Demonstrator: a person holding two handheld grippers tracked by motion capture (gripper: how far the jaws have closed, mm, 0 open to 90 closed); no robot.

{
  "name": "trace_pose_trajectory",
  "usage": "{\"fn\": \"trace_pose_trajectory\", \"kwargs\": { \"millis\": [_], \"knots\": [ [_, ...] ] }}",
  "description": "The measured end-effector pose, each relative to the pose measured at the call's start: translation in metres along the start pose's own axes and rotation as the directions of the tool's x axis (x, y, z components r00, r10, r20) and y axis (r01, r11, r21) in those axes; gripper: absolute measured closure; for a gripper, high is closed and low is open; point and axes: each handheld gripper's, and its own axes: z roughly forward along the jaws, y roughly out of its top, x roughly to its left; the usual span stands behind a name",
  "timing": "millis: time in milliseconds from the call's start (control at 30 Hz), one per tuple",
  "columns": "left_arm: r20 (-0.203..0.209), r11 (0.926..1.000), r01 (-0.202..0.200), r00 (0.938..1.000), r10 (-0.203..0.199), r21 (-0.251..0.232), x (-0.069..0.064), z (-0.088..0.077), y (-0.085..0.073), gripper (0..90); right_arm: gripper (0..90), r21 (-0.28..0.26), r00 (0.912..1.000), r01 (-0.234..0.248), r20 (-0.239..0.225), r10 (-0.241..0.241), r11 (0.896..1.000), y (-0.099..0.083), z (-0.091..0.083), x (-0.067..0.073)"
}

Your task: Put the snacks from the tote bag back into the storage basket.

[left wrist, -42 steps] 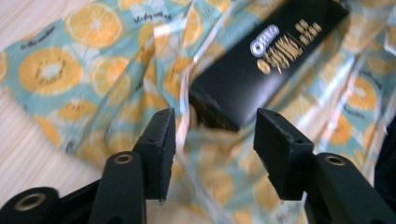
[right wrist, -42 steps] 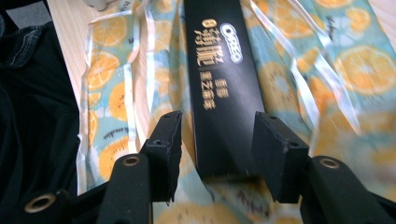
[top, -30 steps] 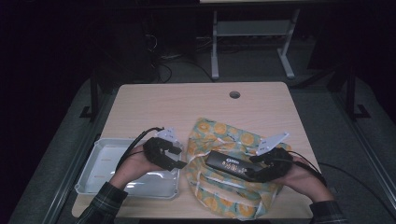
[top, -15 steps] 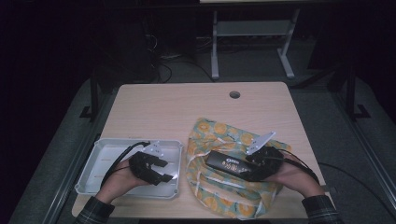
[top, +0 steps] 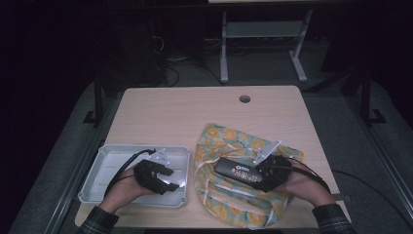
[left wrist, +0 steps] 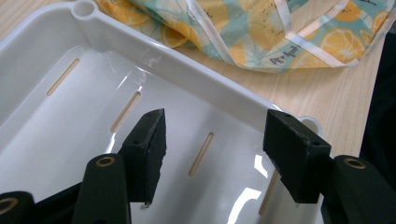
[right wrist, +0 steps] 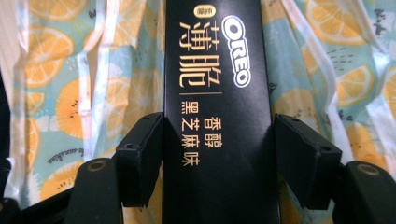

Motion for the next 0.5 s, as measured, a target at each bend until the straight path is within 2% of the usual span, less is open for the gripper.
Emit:
{"fn": "trace_pose_trajectory", "kwargs": {
  "millis": [100, 267, 500],
  "knots": [
    [0.003, 0.9999, -0.007, 1.0, 0.007, 0.008, 0.001, 0.0, 0.0, 38.9, 33.9, 0.008, 1.0, -0.004, -0.002, 0.004, 1.0, 0.0, 0.002, 0.0],
    [0.001, 1.0, 0.006, 1.0, -0.006, 0.002, 0.001, 0.0, -0.001, 39.0, 34.5, 0.018, 1.0, 0.001, -0.01, -0.001, 1.0, -0.001, 0.006, -0.001],
    [0.003, 0.9999, 0.0, 1.0, 0.0, 0.014, 0.002, 0.0, -0.001, 39.0, 34.6, 0.039, 0.9999, 0.012, 0.003, -0.013, 0.999, -0.001, 0.011, 0.001]
  ]
}}
